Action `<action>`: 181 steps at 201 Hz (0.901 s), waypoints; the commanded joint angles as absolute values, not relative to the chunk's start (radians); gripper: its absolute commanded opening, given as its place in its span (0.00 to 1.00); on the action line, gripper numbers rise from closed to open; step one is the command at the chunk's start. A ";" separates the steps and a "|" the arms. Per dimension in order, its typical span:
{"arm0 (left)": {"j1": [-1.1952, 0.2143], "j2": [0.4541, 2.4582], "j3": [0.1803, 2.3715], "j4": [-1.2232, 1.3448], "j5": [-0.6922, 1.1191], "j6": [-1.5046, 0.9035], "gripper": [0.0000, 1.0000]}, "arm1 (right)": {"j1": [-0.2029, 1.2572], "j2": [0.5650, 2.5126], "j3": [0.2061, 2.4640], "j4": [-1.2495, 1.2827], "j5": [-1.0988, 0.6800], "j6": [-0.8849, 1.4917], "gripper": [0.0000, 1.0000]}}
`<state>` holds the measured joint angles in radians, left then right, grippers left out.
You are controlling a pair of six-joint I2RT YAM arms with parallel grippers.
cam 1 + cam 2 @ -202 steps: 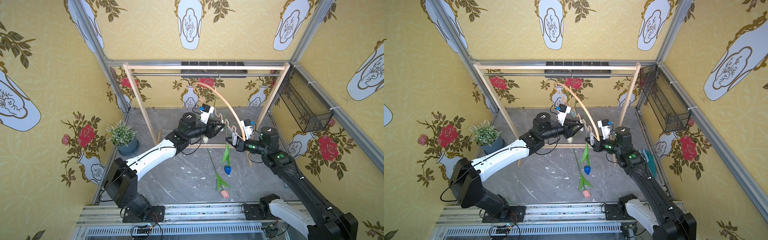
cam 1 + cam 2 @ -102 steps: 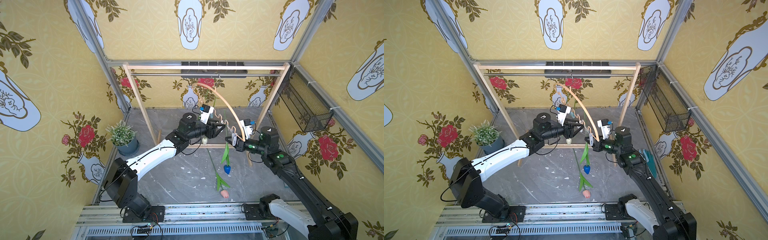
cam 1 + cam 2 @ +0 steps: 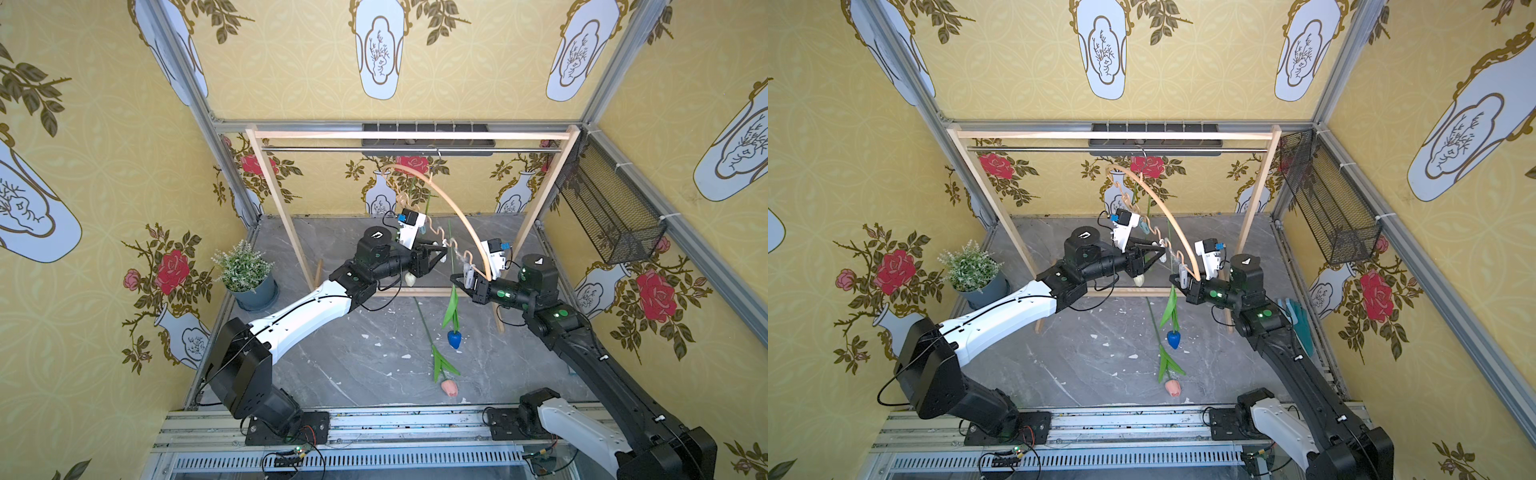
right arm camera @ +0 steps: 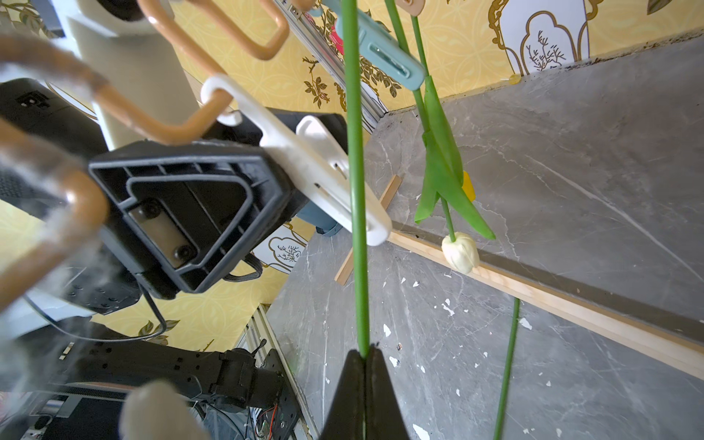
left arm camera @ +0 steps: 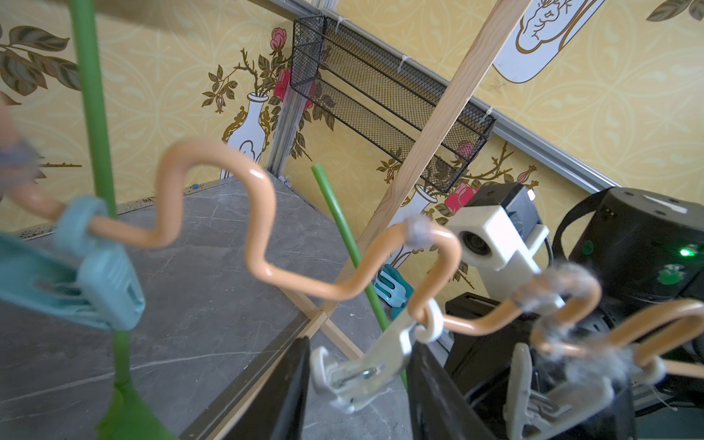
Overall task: Dry the flowers on a clothes hanger
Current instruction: Open the clamp at the hanger, then clamp the flower onto the hanger.
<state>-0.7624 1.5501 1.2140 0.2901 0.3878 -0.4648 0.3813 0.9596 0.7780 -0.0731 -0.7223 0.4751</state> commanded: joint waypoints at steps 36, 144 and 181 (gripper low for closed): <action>-0.766 1.552 1.207 0.296 0.391 -0.456 0.33 | 0.382 0.949 0.772 -0.018 -0.718 0.482 0.00; -0.767 1.534 1.203 0.295 0.428 -0.474 0.24 | 0.312 1.068 0.793 0.100 -0.820 0.500 0.00; -0.767 1.534 1.202 0.296 0.432 -0.477 0.22 | 0.313 1.129 0.837 0.122 -0.880 0.477 0.00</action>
<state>-0.7677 1.5364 1.2114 0.2760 0.4198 -0.4728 0.3134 1.1042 0.8131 0.0368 -0.8112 0.4961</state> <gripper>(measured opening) 0.279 0.058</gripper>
